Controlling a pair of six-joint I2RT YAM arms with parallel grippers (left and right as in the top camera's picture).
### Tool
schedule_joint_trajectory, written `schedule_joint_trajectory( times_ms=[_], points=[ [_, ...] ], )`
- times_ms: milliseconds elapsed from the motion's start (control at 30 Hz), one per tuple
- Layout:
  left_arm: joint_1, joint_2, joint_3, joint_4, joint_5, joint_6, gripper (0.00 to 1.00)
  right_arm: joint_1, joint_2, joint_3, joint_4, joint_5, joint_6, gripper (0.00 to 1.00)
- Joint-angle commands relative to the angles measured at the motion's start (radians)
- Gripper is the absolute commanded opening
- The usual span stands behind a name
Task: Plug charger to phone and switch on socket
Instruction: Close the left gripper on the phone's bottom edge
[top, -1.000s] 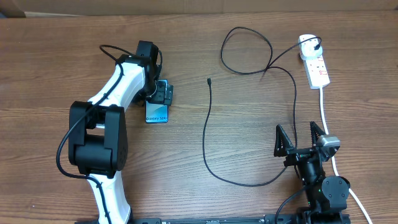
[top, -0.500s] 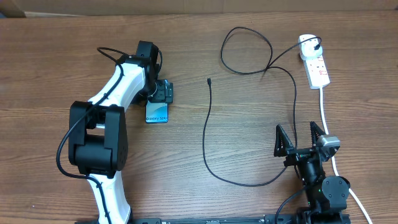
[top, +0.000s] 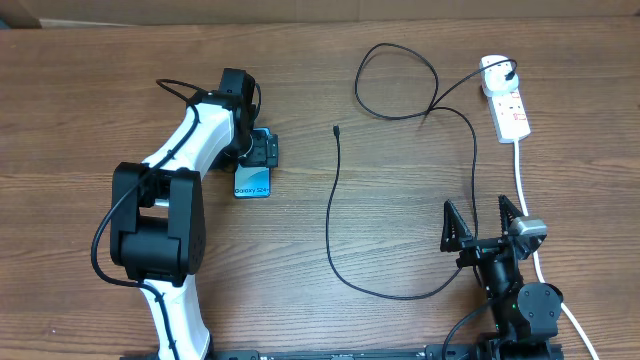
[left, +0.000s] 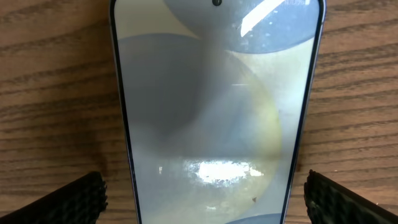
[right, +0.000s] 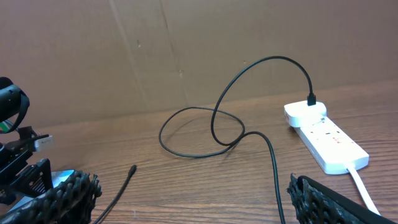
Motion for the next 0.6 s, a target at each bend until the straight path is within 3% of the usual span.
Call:
schedule_joint_trajectory(
  times_ms=[0, 567],
  points=[
    [-0.007, 0.011, -0.009, 0.007, -0.014, -0.010, 0.97, 0.005, -0.009, -0.011, 0.003, 0.006, 0.003, 1.00],
    [-0.007, 0.011, -0.085, 0.112, -0.011, -0.009, 0.97, 0.005, -0.009, -0.011, 0.003, 0.006, 0.003, 1.00]
  ],
)
